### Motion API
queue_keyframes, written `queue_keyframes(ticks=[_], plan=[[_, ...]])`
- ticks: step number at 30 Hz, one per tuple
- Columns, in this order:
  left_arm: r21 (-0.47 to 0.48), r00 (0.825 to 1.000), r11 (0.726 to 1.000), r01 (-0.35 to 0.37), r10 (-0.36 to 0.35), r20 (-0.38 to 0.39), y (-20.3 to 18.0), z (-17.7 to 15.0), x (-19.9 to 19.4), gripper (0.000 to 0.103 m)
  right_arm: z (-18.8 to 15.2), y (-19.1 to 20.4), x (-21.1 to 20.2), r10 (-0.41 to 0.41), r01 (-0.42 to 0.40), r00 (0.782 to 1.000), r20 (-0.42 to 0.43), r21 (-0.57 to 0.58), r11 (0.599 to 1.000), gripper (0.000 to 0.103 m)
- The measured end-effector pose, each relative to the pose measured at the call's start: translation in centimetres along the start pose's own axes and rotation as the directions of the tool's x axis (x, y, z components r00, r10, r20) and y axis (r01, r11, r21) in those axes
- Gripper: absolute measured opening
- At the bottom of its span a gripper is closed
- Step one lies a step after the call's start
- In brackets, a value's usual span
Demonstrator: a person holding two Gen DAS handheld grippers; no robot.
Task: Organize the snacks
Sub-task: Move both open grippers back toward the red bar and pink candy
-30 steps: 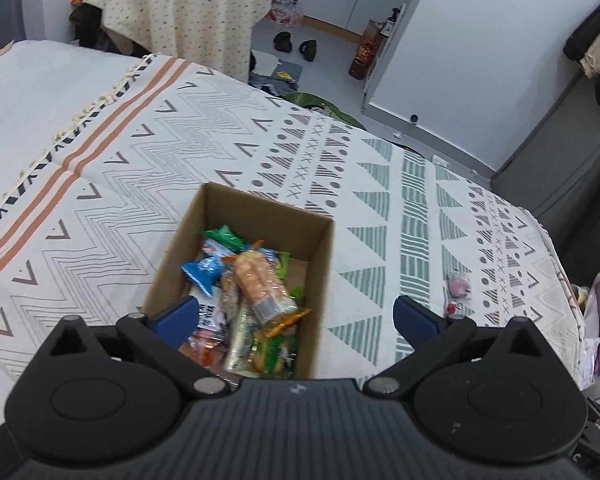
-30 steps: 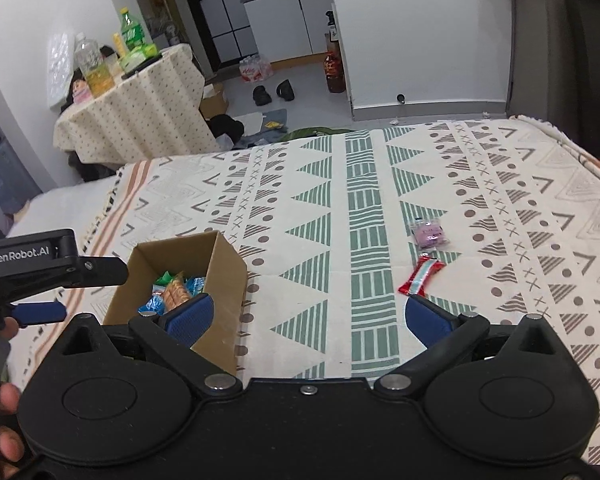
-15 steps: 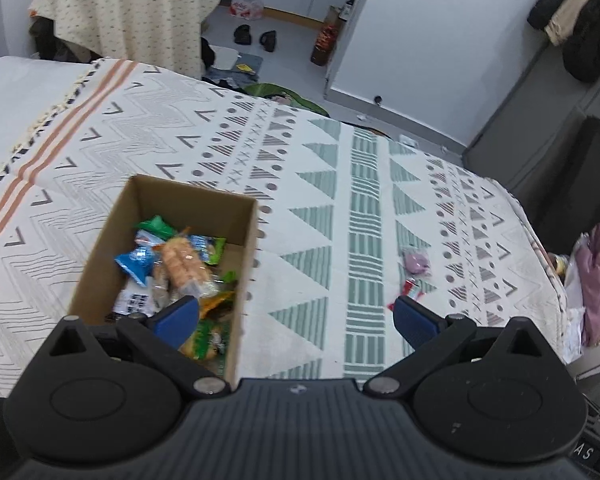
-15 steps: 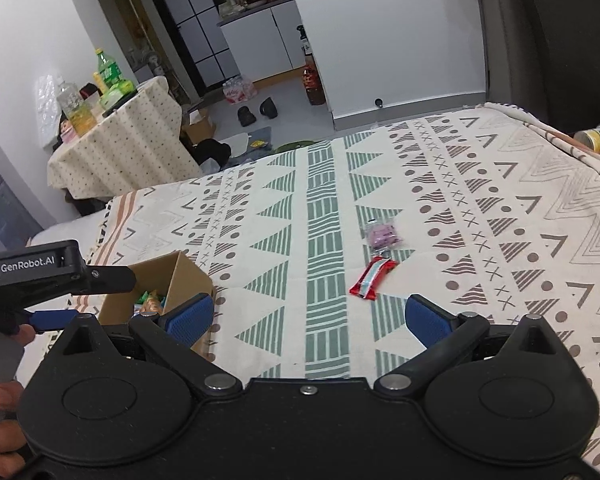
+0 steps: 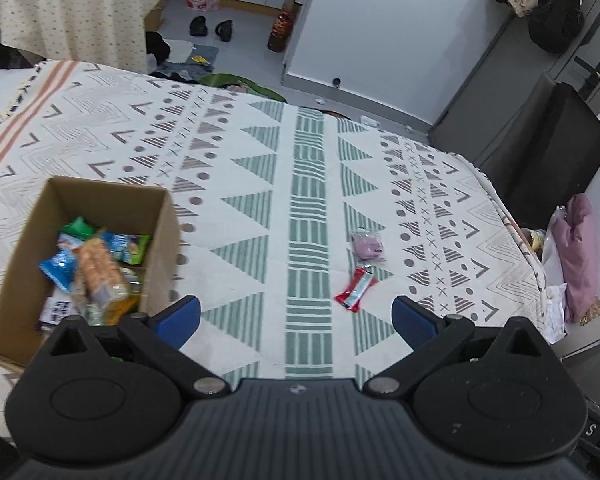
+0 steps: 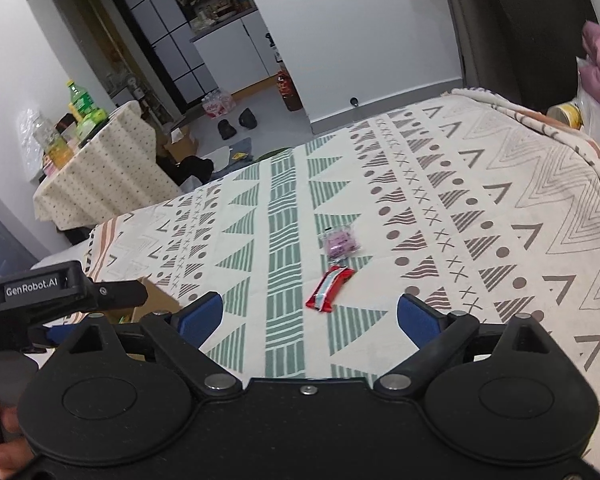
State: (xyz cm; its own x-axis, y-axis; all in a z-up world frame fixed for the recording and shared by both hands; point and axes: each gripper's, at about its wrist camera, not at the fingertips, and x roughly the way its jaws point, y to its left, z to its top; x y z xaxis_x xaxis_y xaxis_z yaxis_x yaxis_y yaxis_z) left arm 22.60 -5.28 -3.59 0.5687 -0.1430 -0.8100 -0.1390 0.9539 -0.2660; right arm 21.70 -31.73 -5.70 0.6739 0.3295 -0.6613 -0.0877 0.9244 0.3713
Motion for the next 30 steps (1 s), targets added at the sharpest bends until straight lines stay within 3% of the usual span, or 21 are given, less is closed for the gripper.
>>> queue_keyframes(ticks=[9,13,17,25,30], plan=[[0.034,1.000,0.999,0.009,-0.008,-0.030,-2.3,0.5,3.5,0.098,1.0,-2.8,2.5,0.003,-0.002,0.999,-0.033,0.050,0.999,0.093],[0.033,0.999,0.999,0.022,-0.020,-0.050,-3.2,0.7,5.4,0.093,1.6,-3.9,3.9,0.014,-0.010,0.998,-0.058,0.073,0.997,0.082],[0.032,0.996,0.999,0.031,-0.028,-0.083,-4.1,0.8,7.7,0.088,2.2,-4.9,5.2,0.021,-0.014,0.997,-0.074,0.087,0.996,0.081],[0.045,0.990,0.998,0.037,-0.030,-0.141,-5.6,0.9,12.3,0.078,2.5,-7.1,8.8,0.041,-0.025,0.991,-0.125,0.130,0.991,0.067],[0.056,0.983,0.998,0.039,-0.029,-0.182,-6.4,0.8,15.2,0.068,2.5,-8.5,10.8,0.055,-0.030,0.988,-0.143,0.175,0.984,0.065]])
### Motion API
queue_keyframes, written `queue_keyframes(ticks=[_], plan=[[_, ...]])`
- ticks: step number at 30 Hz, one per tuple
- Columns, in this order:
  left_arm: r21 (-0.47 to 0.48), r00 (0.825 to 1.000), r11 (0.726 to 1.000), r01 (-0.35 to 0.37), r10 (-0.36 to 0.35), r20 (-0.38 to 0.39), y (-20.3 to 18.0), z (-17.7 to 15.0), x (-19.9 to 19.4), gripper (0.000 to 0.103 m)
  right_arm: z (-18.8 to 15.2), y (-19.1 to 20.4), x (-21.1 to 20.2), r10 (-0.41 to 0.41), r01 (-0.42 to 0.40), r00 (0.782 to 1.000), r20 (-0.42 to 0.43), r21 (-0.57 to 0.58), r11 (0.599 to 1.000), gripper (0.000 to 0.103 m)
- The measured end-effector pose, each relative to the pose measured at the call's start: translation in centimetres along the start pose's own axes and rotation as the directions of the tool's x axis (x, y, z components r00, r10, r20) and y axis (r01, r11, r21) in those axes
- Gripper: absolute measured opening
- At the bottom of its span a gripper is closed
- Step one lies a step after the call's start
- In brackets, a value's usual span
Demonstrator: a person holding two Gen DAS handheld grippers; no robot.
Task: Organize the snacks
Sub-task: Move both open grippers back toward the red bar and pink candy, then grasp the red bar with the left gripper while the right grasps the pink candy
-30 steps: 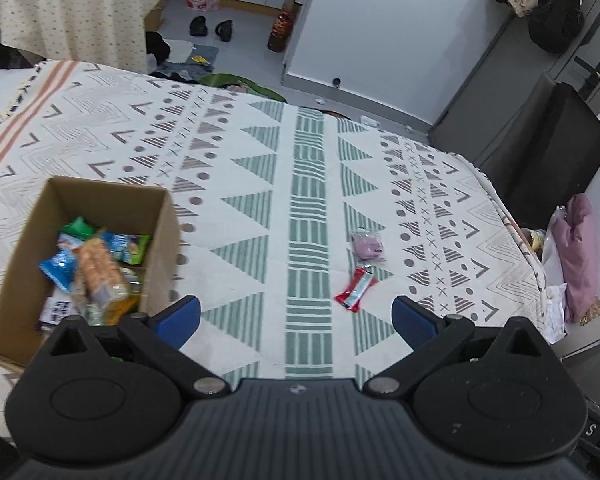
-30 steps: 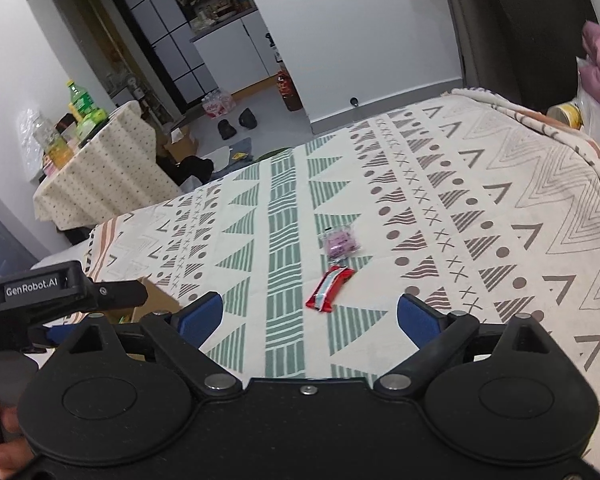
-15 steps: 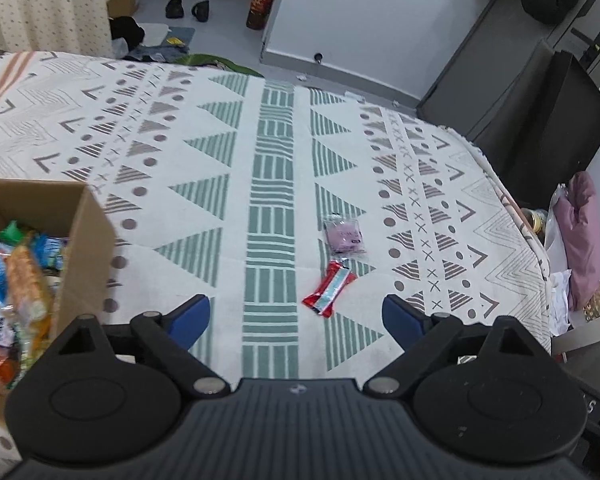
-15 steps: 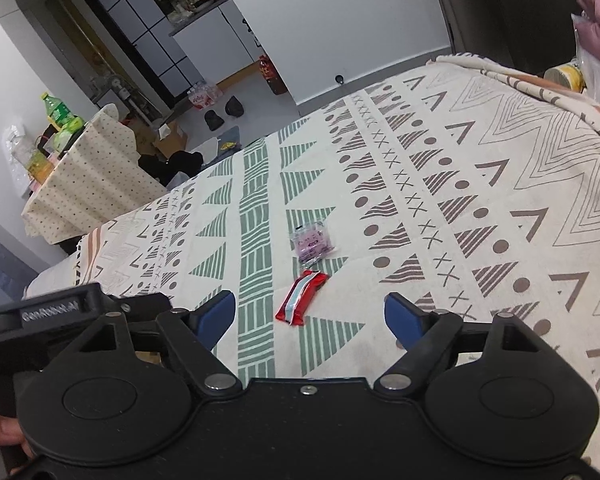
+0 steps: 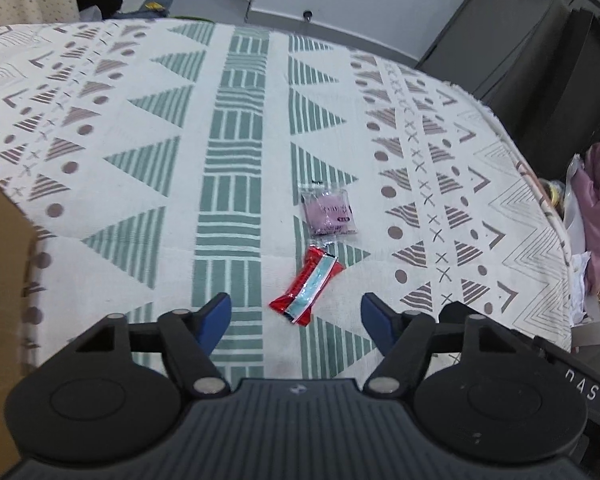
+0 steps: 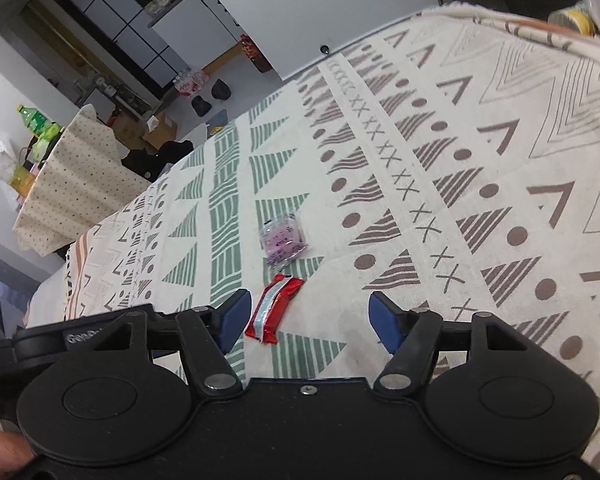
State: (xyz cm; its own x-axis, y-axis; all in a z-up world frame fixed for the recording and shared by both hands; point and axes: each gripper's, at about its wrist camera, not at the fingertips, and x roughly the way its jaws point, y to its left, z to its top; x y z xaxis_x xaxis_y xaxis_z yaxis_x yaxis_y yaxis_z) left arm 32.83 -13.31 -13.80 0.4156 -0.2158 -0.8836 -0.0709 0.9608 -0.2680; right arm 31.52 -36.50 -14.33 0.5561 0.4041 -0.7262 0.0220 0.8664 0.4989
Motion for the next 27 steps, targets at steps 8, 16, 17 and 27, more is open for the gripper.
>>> queue_keyframes(ticks=[8,16,17,27], plan=[[0.023,1.000,1.000,0.007,-0.006,-0.018,-0.8,0.8,3.6,0.058,1.0,-1.5,2.7,0.013,-0.012,1.000,-0.026,0.035,0.999,0.065],[0.063,0.993,0.997,-0.044,0.051,-0.109,-1.5,1.1,7.6,0.024,1.8,-1.6,5.1,0.025,-0.022,0.998,-0.049,0.051,0.998,0.064],[0.051,0.992,0.997,-0.059,0.064,-0.107,-1.2,1.1,7.7,0.020,1.9,-1.5,5.4,0.026,-0.023,0.998,-0.051,0.051,0.998,0.064],[-0.002,0.993,0.997,-0.077,0.077,-0.092,1.1,2.6,7.1,0.018,2.4,0.5,8.4,0.066,-0.064,0.995,-0.076,0.031,0.997,0.064]])
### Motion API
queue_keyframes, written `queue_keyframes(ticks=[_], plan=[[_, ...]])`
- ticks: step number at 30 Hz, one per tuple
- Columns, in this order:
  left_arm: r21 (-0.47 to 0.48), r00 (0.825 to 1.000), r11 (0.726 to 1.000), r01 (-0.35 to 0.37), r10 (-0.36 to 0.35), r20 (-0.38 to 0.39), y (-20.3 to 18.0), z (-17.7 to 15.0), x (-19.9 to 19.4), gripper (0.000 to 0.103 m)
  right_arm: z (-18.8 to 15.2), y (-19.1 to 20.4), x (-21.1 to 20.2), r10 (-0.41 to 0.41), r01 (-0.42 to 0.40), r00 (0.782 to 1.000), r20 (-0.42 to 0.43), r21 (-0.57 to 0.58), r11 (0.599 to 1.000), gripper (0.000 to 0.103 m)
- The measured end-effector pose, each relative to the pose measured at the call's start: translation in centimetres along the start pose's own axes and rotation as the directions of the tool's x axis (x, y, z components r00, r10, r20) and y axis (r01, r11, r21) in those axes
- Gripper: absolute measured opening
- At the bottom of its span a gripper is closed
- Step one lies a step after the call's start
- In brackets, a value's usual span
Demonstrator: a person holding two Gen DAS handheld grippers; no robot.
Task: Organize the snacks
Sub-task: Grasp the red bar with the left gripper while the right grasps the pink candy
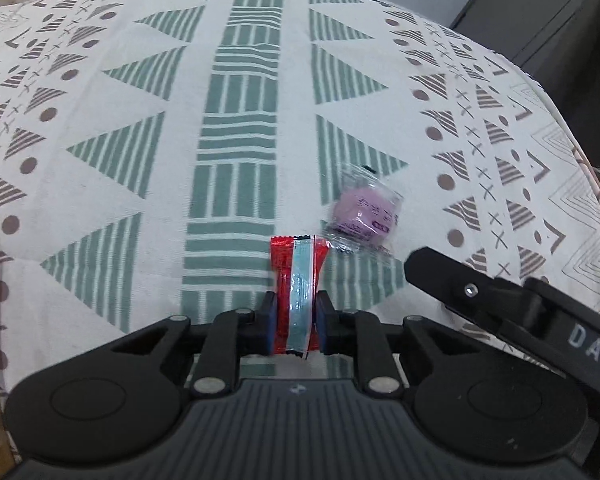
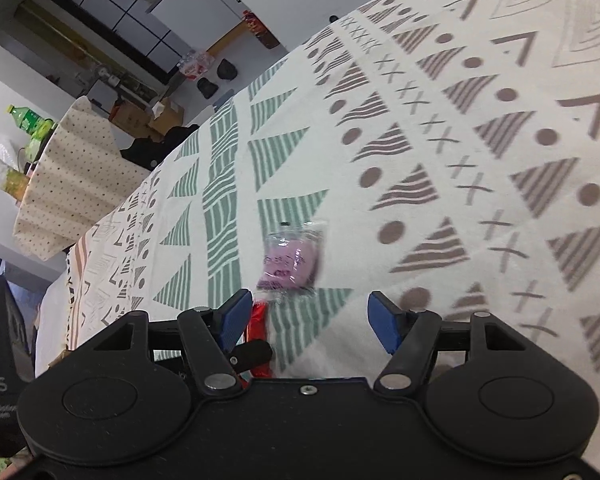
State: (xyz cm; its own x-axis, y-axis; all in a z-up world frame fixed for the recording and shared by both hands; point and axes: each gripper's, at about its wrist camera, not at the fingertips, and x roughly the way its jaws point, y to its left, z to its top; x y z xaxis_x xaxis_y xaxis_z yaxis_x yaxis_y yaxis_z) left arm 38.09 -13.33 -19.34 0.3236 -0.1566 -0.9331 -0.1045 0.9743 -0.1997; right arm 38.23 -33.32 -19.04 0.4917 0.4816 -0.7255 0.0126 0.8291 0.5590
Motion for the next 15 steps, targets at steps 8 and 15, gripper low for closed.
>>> queue_keyframes(ticks=[8,15], plan=[[-0.023,1.000,0.999,-0.029,0.029,0.006,1.9,0.9,-0.6,0.018,0.6,1.0,2.2,0.008,-0.008,1.000,-0.010,0.008,1.000,0.065],[-0.044,0.998,0.998,-0.053,0.053,0.013,3.3,1.7,-1.0,0.018,1.0,1.7,3.6,-0.024,0.025,0.999,-0.021,0.014,1.000,0.065]])
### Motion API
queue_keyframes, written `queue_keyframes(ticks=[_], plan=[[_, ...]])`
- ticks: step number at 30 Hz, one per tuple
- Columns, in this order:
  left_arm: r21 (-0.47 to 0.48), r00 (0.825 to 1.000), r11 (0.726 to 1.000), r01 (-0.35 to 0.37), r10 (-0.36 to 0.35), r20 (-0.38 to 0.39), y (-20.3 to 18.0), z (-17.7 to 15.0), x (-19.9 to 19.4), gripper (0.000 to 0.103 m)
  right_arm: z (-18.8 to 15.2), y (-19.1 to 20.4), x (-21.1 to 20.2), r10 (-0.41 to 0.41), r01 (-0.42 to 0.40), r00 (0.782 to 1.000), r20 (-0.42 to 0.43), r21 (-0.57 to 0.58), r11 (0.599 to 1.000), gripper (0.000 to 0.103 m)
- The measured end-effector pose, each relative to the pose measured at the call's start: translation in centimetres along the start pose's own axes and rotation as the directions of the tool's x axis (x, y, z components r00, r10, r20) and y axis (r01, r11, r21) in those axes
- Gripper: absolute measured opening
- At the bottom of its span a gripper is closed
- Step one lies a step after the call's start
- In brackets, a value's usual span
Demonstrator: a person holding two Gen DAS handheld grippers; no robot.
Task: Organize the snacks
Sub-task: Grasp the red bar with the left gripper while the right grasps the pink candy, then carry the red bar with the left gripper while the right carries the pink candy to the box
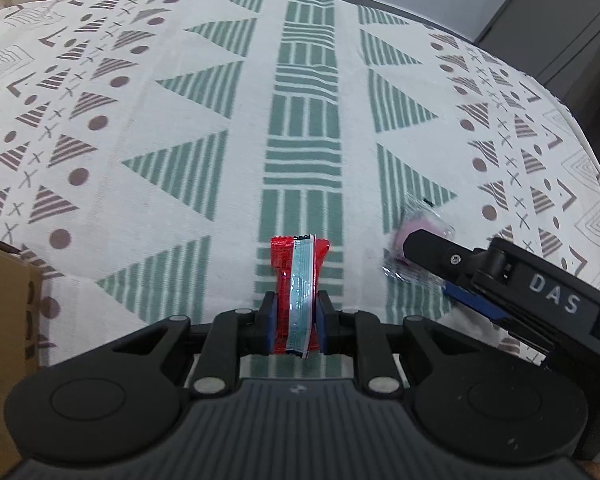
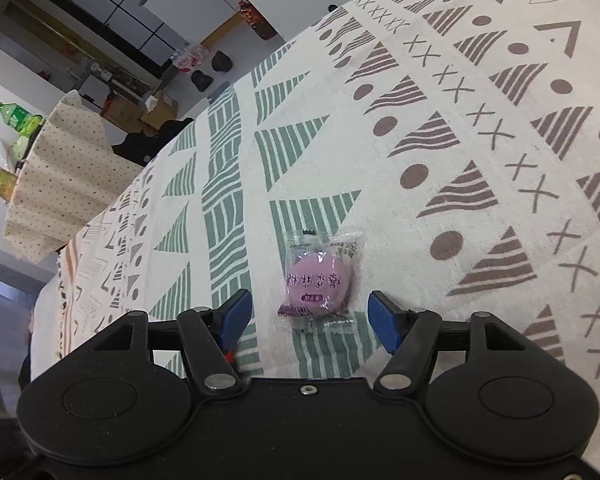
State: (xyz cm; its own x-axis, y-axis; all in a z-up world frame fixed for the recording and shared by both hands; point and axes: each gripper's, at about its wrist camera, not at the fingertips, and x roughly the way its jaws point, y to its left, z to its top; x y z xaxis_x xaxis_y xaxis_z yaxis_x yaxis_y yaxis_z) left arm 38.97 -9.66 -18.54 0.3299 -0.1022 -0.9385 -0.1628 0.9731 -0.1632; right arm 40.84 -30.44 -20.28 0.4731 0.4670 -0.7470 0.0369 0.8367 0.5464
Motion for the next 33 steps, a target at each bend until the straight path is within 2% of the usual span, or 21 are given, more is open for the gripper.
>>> queue_keyframes(ticks=[4,6,7,10,19,33], plan=[[-0.002,1.000,1.000,-0.010,0.010,0.007,0.5,0.4,-0.5,0.018,0.4,0.8,1.1,-0.044,0.043,0.999,-0.010,-0.003,0.999,0.064],[-0.010,1.000,1.000,-0.011,0.011,0.011,0.7,0.6,-0.8,0.018,0.4,1.4,1.4,-0.088,0.087,0.996,-0.010,-0.040,0.995,0.039],[-0.011,1.000,1.000,-0.011,0.012,0.015,0.8,0.7,-1.1,0.018,0.4,1.6,1.5,-0.121,0.120,0.993,-0.016,-0.063,0.991,0.033],[-0.009,1.000,1.000,-0.006,0.007,0.028,1.0,0.6,-2.0,0.018,0.5,1.5,0.7,-0.116,0.115,0.993,-0.024,-0.046,0.992,0.030],[-0.019,0.997,1.000,0.023,-0.022,0.070,2.2,-0.5,-5.6,0.018,-0.9,2.8,-4.1,-0.102,0.103,0.994,0.030,-0.043,0.994,0.030],[-0.040,0.985,0.997,0.069,-0.062,0.163,5.1,-2.8,-12.8,0.018,-3.8,7.4,-10.1,-0.079,0.088,0.992,0.097,-0.094,0.992,0.030]])
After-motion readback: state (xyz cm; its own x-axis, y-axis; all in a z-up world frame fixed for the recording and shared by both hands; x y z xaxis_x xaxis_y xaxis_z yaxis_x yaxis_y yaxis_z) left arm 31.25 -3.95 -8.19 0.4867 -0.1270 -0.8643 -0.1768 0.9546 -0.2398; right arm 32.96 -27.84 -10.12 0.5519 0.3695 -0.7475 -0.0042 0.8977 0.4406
